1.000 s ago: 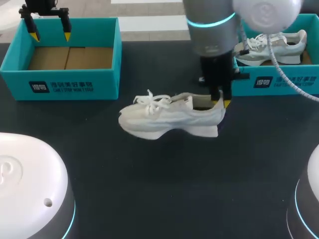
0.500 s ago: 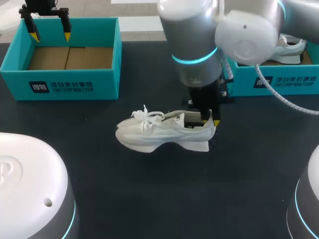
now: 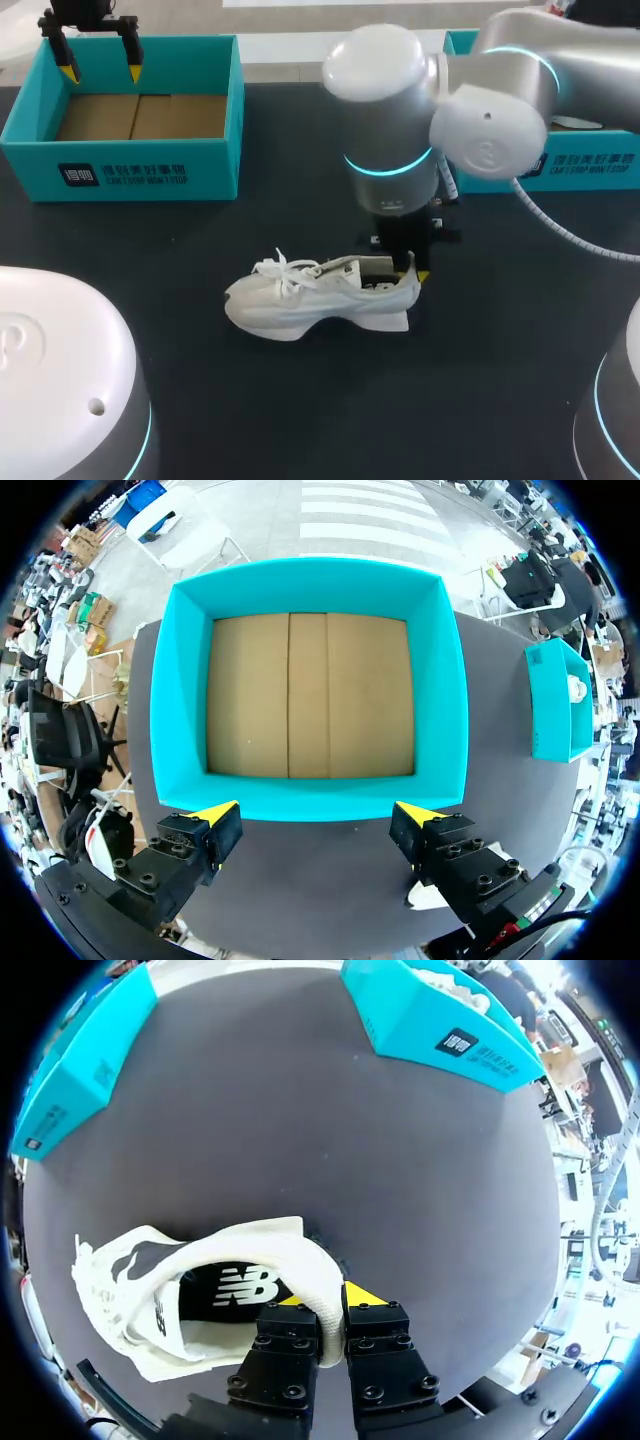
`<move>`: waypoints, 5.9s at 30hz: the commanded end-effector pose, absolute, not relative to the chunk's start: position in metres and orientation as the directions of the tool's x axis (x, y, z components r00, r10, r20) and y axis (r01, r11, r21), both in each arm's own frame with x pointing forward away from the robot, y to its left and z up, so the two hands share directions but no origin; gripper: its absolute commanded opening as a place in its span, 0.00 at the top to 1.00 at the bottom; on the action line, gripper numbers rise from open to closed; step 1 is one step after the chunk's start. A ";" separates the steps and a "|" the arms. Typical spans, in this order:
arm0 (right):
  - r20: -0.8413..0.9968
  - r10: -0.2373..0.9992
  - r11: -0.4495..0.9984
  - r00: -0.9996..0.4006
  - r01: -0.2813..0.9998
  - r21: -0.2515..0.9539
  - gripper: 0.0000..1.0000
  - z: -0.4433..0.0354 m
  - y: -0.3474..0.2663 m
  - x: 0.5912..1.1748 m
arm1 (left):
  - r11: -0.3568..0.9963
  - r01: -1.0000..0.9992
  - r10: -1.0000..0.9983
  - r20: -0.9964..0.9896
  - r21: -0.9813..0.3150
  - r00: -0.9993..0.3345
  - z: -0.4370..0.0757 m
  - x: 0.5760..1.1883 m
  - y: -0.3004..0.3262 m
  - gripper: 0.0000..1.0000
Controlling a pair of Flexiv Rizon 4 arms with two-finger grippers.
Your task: Take the shoe out of the shoebox, open the shoe tongue, remove and reinsert the insole, then place the shoe into the shoebox
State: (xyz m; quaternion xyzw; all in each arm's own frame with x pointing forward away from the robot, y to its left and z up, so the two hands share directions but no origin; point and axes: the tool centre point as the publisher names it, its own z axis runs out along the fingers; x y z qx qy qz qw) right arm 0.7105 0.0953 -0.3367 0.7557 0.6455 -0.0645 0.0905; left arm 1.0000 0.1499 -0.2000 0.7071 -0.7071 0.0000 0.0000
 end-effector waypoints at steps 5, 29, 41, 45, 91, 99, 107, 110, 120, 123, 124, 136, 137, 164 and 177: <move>-0.212 0.964 -0.156 0.160 0.987 0.035 1.00 -0.355 0.096 0.712 | 0.000 -1.000 -1.000 0.000 0.000 0.000 -0.200 1.000 0.150 0.00; -0.127 0.807 0.566 -0.576 0.817 -0.108 0.00 -0.285 0.137 0.704 | 0.000 -1.000 -1.000 0.000 0.000 0.000 -0.200 1.000 0.150 0.00; -0.133 0.767 0.605 -0.627 0.777 -0.175 0.00 -0.283 0.139 0.703 | 0.000 -1.000 -1.000 0.000 0.000 0.000 -0.200 1.000 0.150 0.00; -0.133 0.767 0.605 -0.627 0.777 -0.175 0.00 -0.283 0.139 0.703 | 0.000 -1.000 -1.000 0.000 0.000 0.000 -0.200 1.000 0.150 0.00; -0.026 0.410 0.883 -0.912 0.390 0.261 0.00 -0.273 0.056 0.690 | 0.000 -1.000 -1.000 0.000 0.000 0.000 -0.200 1.000 0.150 0.00; -0.031 0.365 0.830 -0.931 0.310 0.464 0.00 -0.285 0.031 0.694 | 0.000 -1.000 -1.000 0.000 0.000 0.000 -0.200 1.000 0.150 0.00; -0.047 0.212 0.786 -0.976 0.141 0.602 0.00 -0.299 0.033 0.697 | 0.000 -1.000 -1.000 0.000 0.000 0.000 -0.200 1.000 0.150 0.00; -0.043 0.184 0.762 -0.982 0.115 0.637 0.00 -0.303 0.034 0.698 | 0.000 -1.000 -1.000 0.000 0.000 0.000 -0.200 1.000 0.150 0.00; -0.011 0.130 0.731 -0.991 0.088 0.677 0.00 -0.321 0.031 0.702 | 0.000 -1.000 -1.000 0.000 0.000 0.000 -0.200 1.000 0.150 0.00; 0.003 0.111 0.743 -0.994 0.085 0.664 0.00 -0.328 0.031 0.704 | 0.000 -1.000 -1.000 0.000 0.000 0.000 -0.200 1.000 0.150 0.00; 0.015 0.124 0.765 -0.992 0.105 0.635 0.00 -0.332 0.029 0.705 | 0.000 -1.000 -1.000 0.000 0.000 0.000 -0.200 1.000 0.150 0.00; 0.015 0.124 0.765 -0.992 0.105 0.635 0.00 -0.332 0.029 0.705 | 0.000 -1.000 -1.000 0.000 0.000 0.000 -0.200 1.000 0.150 0.00; 0.015 0.124 0.765 -0.992 0.105 0.635 0.00 -0.332 0.029 0.705 | 0.000 -1.000 -1.000 0.000 0.000 0.000 -0.200 1.000 0.150 0.00; -0.133 0.051 0.654 -0.990 -0.068 0.754 0.00 -0.380 0.025 0.728 | 0.000 -1.000 -1.000 0.000 0.000 0.000 -0.200 1.000 0.150 0.00; -0.072 0.022 0.684 -0.997 -0.037 0.729 0.00 -0.396 0.021 0.736 | 0.000 -1.000 -1.000 0.000 0.000 0.000 -0.200 1.000 0.150 0.00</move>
